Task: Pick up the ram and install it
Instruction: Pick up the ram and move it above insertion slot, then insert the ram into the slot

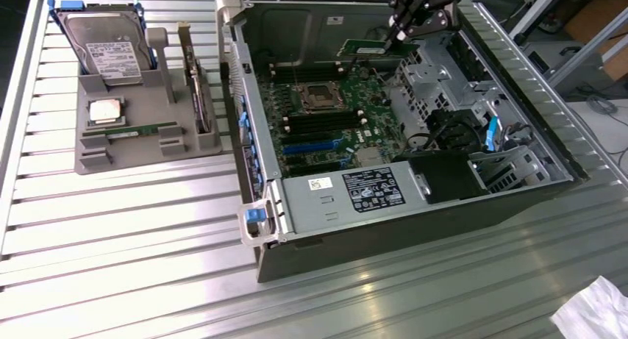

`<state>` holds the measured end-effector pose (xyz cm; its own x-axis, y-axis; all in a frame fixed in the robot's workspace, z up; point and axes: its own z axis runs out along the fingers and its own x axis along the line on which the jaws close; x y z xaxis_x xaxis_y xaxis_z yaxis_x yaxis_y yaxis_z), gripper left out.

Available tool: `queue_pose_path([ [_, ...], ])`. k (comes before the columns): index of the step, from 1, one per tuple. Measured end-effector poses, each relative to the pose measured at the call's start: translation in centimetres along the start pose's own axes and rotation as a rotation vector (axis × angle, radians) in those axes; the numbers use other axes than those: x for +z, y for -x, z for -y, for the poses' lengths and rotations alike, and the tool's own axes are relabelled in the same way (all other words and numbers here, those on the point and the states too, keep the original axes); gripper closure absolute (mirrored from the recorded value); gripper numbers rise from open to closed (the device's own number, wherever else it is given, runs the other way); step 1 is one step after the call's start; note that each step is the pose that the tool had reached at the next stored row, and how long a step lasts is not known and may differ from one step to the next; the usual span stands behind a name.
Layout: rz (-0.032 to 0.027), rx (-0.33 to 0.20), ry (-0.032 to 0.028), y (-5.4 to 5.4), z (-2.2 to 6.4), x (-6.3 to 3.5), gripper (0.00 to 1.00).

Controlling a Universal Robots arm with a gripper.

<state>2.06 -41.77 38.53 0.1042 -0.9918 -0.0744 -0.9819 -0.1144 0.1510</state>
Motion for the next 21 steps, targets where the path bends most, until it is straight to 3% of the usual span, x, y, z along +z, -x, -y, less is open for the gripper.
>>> queue_pose_path([
  [2,-0.0058,-0.003,-0.0510,0.00,0.00,0.02,0.87],
  [3,-0.0091,-0.005,-0.0805,0.00,0.00,0.03,0.87],
  [4,-0.0117,-0.006,-0.1020,0.00,0.00,0.03,0.87],
  [5,-0.0133,-0.007,-0.1175,0.00,0.00,0.05,0.87],
  [21,-0.0134,-0.006,-0.1175,-0.03,0.01,0.47,0.87],
])
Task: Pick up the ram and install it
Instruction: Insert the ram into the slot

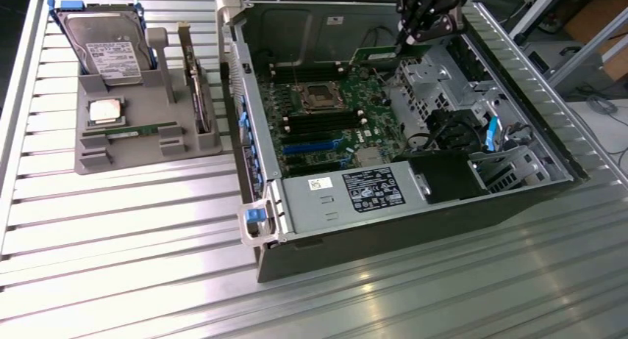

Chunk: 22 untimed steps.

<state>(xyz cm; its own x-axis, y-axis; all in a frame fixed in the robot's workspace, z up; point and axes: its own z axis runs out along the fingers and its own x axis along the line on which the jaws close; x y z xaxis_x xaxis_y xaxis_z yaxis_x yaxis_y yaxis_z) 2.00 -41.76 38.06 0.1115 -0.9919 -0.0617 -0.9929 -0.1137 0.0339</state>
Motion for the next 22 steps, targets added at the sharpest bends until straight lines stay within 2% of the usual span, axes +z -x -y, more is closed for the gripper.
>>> queue_pose_path([
  [22,0.0002,0.003,-0.0002,0.0,-0.49,1.40,0.87],
])
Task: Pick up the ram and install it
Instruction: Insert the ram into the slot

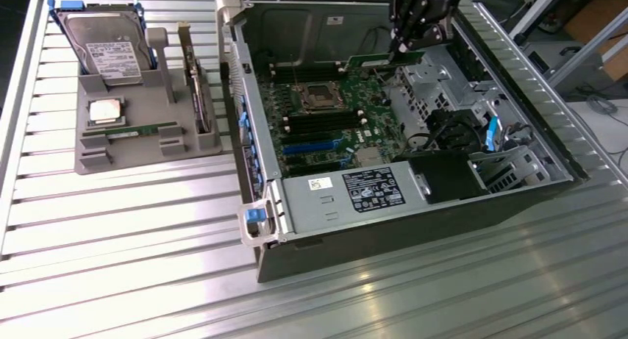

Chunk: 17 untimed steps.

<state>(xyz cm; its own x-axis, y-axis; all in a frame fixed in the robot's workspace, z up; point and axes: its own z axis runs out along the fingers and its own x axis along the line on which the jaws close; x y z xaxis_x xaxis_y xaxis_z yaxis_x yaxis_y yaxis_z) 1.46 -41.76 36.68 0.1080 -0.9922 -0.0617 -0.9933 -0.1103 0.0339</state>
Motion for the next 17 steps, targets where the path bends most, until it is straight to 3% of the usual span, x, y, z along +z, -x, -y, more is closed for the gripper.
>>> queue_pose_path([
  [17,0.0000,0.001,-0.0001,-0.1,-0.05,1.35,0.87],
])
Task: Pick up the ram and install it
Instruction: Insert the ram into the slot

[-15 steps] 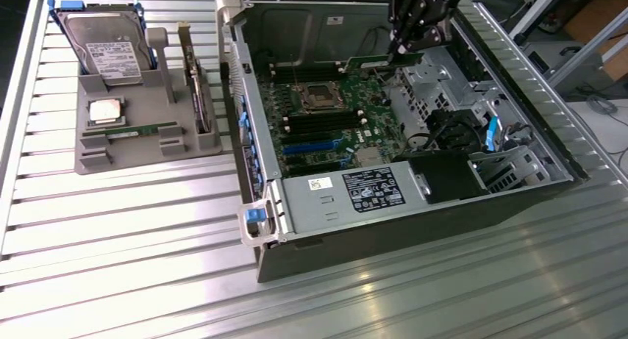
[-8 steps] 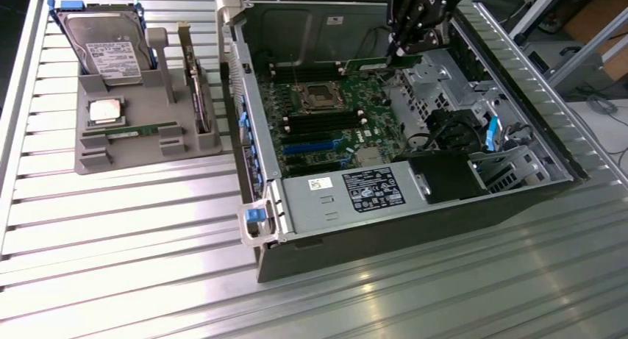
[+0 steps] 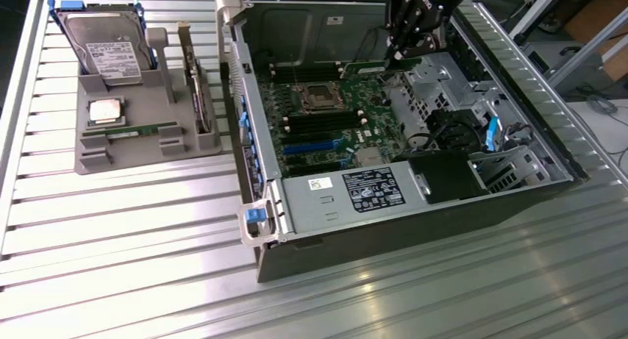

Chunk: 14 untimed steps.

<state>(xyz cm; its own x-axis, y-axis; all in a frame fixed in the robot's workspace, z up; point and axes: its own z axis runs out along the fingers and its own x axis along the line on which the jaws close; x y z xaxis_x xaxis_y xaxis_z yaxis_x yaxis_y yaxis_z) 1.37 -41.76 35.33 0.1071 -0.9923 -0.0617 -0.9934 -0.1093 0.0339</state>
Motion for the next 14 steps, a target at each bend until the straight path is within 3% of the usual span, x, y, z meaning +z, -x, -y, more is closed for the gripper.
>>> queue_pose_path([
  [14,-0.0001,0.001,0.0000,-0.04,-0.20,0.97,0.87],
])
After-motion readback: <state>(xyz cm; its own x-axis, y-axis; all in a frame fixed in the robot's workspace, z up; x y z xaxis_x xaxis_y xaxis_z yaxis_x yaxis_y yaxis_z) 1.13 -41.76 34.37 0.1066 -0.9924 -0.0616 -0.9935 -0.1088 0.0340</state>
